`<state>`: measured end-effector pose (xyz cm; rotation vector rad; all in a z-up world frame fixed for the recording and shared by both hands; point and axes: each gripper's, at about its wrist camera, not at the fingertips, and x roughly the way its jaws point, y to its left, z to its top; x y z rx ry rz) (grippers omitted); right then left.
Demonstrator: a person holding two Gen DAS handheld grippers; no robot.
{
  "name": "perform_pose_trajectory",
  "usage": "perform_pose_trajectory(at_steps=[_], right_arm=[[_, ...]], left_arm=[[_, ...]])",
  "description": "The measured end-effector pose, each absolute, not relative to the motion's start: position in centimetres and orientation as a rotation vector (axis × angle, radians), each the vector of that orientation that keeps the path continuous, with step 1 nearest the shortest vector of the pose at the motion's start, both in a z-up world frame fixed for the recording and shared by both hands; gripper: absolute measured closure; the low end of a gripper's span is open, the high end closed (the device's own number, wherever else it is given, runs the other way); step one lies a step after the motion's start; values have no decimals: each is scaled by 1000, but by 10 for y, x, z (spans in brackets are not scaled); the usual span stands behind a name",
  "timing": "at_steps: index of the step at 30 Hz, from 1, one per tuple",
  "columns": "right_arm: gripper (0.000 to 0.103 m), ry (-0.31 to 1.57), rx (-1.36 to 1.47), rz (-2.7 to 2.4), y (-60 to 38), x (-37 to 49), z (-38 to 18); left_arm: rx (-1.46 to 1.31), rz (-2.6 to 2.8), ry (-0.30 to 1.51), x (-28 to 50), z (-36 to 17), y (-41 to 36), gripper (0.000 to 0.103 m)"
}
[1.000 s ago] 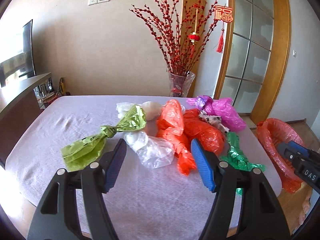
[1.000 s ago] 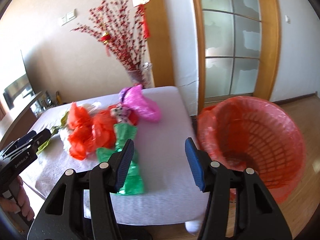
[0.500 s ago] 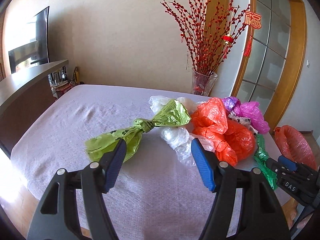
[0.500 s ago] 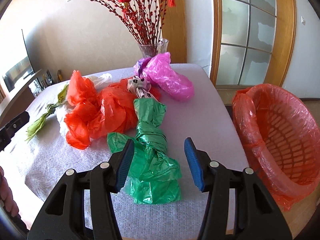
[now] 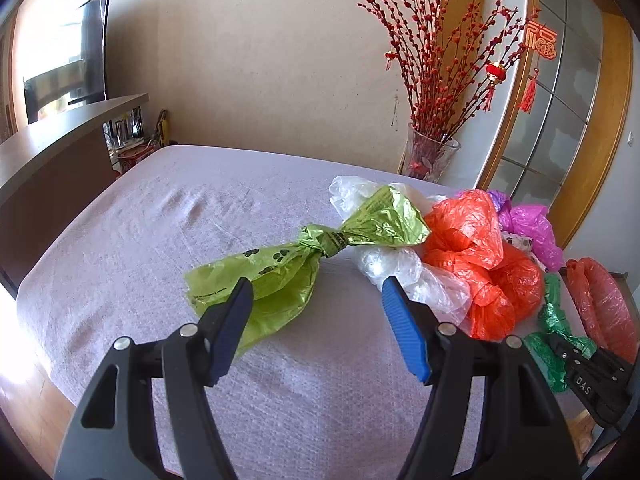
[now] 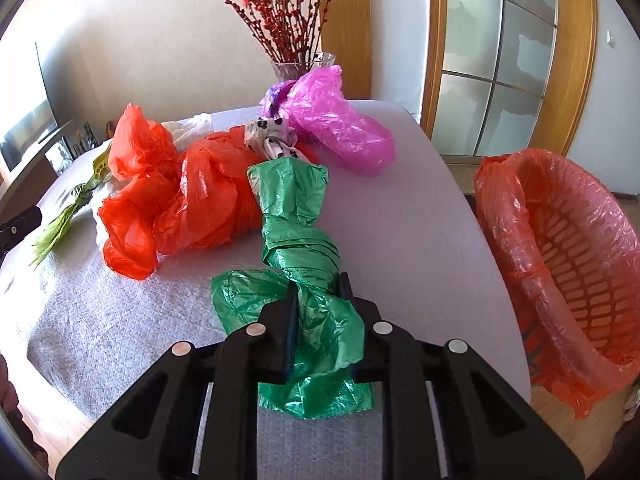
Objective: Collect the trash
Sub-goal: 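Grasp the lime-green bag with the left gripper while the right gripper holds the green bag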
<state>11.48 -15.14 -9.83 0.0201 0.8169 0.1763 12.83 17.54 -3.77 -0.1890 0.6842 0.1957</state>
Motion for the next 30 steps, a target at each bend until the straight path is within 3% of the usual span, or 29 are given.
perform_pose_trajectory(at_steps=[14,19,24,30], right_arm=[[84,824,48,172,-163,114,-95],[84,829,61,174,-164,114,-95],[84,824,67,175,-166,113,-94],[84,800,78,170,-172,107,-86]], left_arm=[[-114,209,868,183,-68,199,42],[-152,189,929,189,-78,207,59],[-155,183,931,190,-78,208,96],[-211,178,876,177,-66,215,99]])
